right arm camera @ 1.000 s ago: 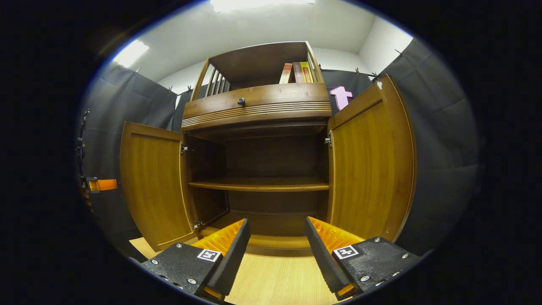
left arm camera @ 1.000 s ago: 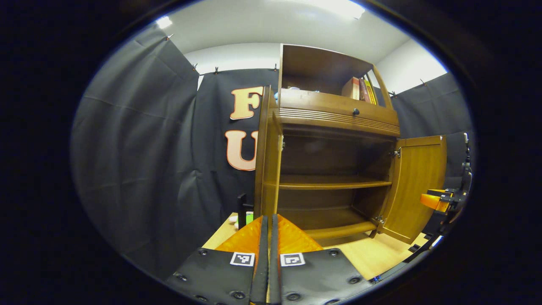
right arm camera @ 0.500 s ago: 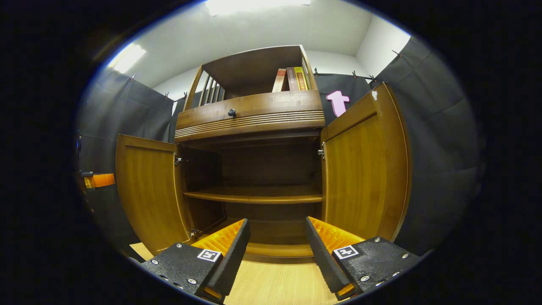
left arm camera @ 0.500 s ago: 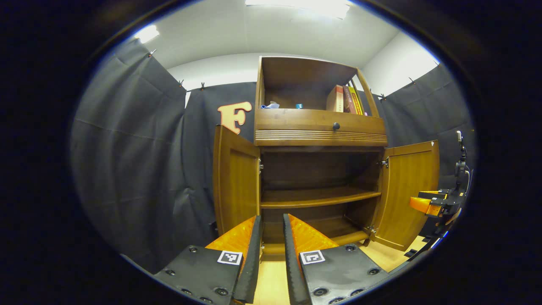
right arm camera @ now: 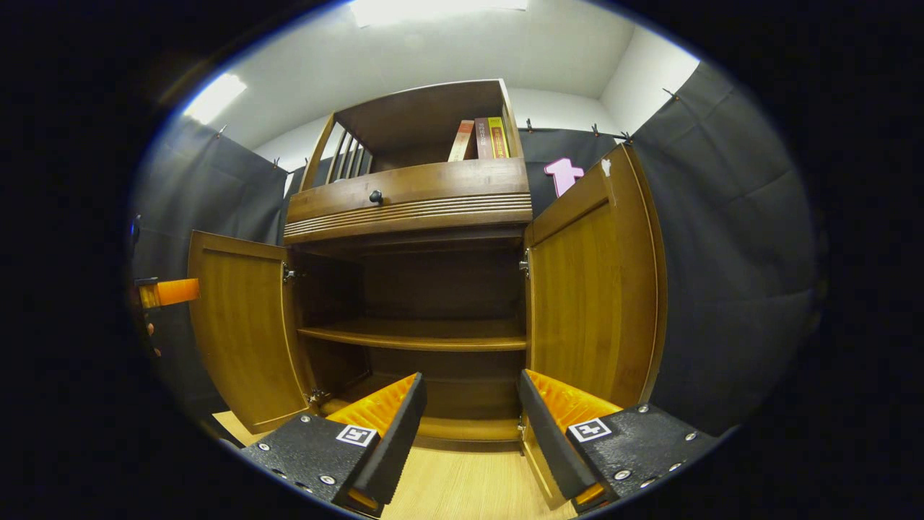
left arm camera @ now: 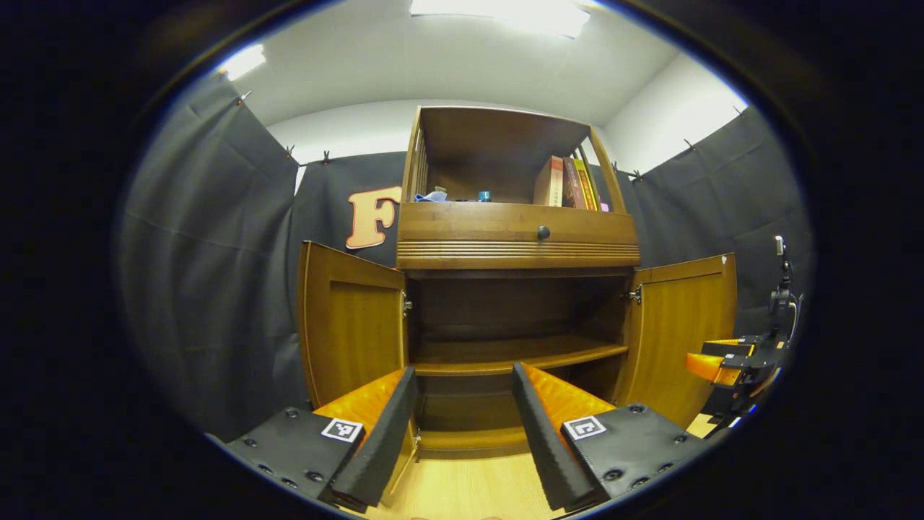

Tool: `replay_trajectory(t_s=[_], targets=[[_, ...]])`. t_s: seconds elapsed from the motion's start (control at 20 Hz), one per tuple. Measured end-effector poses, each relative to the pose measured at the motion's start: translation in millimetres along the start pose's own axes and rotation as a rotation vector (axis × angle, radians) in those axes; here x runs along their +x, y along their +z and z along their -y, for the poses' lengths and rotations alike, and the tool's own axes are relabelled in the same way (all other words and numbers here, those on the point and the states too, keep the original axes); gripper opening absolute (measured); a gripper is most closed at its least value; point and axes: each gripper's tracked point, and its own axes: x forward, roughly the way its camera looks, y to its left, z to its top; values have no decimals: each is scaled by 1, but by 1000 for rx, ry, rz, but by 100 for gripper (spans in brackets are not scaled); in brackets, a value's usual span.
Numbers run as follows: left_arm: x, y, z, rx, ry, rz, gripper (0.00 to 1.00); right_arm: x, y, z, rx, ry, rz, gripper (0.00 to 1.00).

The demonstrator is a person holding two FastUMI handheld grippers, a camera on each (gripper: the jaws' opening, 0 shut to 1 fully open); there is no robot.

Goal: Open the right door of the double-door shoe cabinet with the right hand, and open the left door with the left hand.

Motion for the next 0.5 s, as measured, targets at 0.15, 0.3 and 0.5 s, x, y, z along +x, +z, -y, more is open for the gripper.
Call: replay_trajectory(t_s=[0.15, 0.3, 0.5], targets=[[8, -6, -6, -16, 23, -25, 91, 2, 1, 3, -4, -5, 1, 82], [13, -12, -6, -12, 33, -39, 96, 3, 2, 6, -9, -9, 8, 81], [17, -19, 0, -19, 17, -56, 96, 5, 0, 7, -10, -10, 5, 92]])
